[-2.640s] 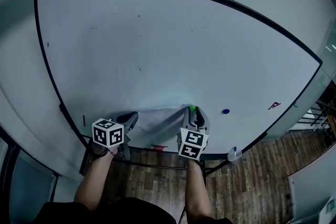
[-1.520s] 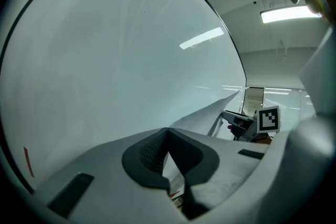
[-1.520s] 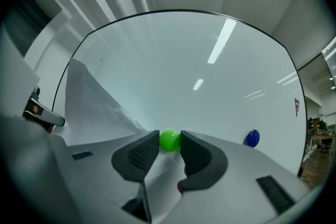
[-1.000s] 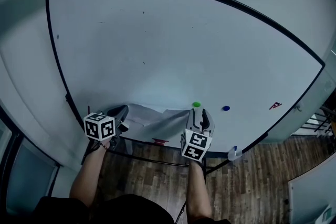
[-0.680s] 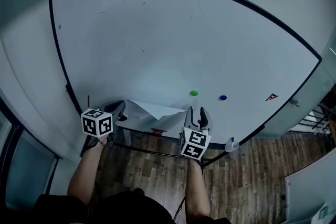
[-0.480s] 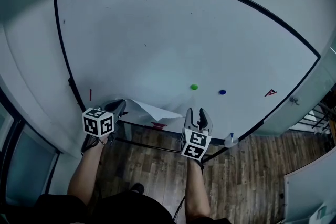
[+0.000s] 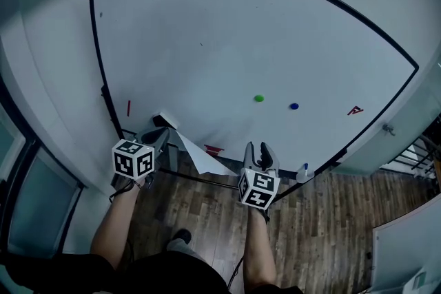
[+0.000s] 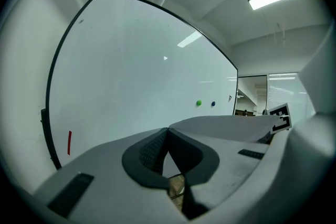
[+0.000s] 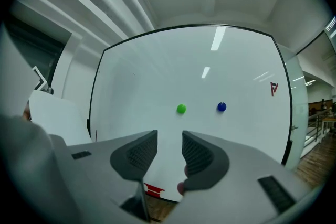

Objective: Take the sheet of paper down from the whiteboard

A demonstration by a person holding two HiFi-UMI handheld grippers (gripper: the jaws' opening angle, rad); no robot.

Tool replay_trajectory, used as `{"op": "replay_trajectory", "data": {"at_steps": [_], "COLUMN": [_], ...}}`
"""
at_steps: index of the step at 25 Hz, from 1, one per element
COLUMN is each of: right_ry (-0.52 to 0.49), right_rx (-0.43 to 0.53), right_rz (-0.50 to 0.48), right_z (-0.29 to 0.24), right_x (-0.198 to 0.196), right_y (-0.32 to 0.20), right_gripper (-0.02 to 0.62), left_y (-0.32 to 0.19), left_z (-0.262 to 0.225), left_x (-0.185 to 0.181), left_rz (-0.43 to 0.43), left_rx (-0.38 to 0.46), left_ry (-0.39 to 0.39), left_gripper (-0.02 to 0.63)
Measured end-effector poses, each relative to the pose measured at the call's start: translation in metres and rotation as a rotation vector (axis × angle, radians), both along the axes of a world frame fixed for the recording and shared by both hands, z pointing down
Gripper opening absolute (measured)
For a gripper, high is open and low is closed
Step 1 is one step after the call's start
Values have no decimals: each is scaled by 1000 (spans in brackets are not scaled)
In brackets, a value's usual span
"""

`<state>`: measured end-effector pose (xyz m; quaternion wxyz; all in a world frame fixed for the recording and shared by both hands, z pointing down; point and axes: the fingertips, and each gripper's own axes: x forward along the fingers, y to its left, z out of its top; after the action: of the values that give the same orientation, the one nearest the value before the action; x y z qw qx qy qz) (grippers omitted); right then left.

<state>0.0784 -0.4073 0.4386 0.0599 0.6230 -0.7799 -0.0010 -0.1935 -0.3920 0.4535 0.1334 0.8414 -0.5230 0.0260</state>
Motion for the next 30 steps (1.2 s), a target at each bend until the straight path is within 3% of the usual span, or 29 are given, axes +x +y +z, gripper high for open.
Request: {"op": "replay_trajectory", "data": {"at_steps": [14, 30], "right_ry": [4, 12], "right_rx": [-59, -53], "right_rz": [-73, -82], "right_z": [41, 34], "right_x": [-6, -2], "right_y": [74, 122], "right_gripper": [58, 25], "left_y": [68, 112], "left_z": [23, 12], "left_x": [15, 26], "left_rz": [-8, -17], "left_rx": [3, 43], "left_ry": [-30, -20], "left_gripper": [21, 21]}}
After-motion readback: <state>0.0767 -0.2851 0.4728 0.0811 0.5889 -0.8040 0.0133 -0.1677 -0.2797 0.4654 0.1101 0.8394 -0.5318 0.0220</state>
